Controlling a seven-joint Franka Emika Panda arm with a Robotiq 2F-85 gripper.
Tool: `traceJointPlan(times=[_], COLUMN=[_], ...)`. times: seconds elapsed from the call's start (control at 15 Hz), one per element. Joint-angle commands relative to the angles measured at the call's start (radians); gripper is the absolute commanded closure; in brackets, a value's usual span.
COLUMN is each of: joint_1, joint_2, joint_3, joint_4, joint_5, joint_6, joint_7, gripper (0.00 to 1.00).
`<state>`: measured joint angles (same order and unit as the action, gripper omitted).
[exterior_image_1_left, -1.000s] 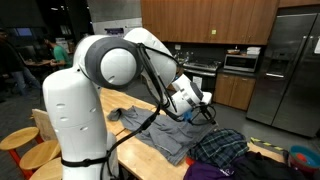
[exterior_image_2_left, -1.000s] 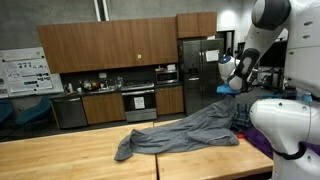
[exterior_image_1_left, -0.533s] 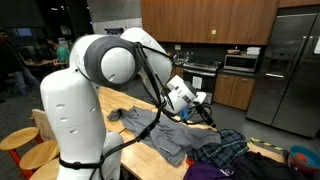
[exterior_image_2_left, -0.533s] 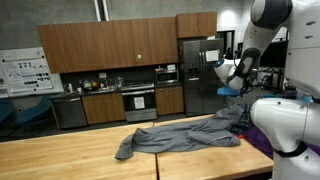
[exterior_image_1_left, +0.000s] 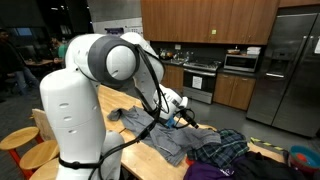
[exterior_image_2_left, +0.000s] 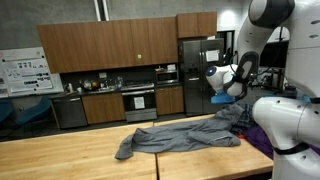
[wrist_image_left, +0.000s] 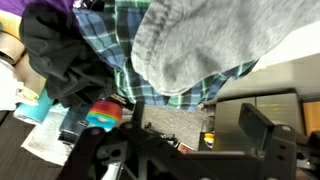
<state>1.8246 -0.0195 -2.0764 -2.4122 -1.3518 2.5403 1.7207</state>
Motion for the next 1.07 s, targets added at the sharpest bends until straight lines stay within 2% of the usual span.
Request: traceJointPlan(times=[0.0,0.2,0.4,0.53,0.67,0.8,0.93,1.0], joint_1=[0.017,0.019,0.018,0.026,0.037,0.034,0.018,0.012], joint_2=[0.046,0.071,0.099,0.095,0.045,0.005,-0.030,-0.035], joint_3=[0.020,0.022,0.016,0.014,0.014,0.014,0.011,0.005], joint_4=[-0.090,-0.148,-0.169,-0.150,-0.123,-0.131,-0.158,-0.185], joint_5=[-0.136,-0.306,-0.541,-0.719,-0.875,-0.938,-0.933,-0.886], joint_6=[0.137,0.308,0.477,0.551,0.563,0.535,0.524,0.500], joint_7=[0.031,0.081,0.183,0.287,0.390,0.436,0.400,0.360], gripper=[0.00,0.00,0.00,0.00,0.00,0.00,0.00,0.00])
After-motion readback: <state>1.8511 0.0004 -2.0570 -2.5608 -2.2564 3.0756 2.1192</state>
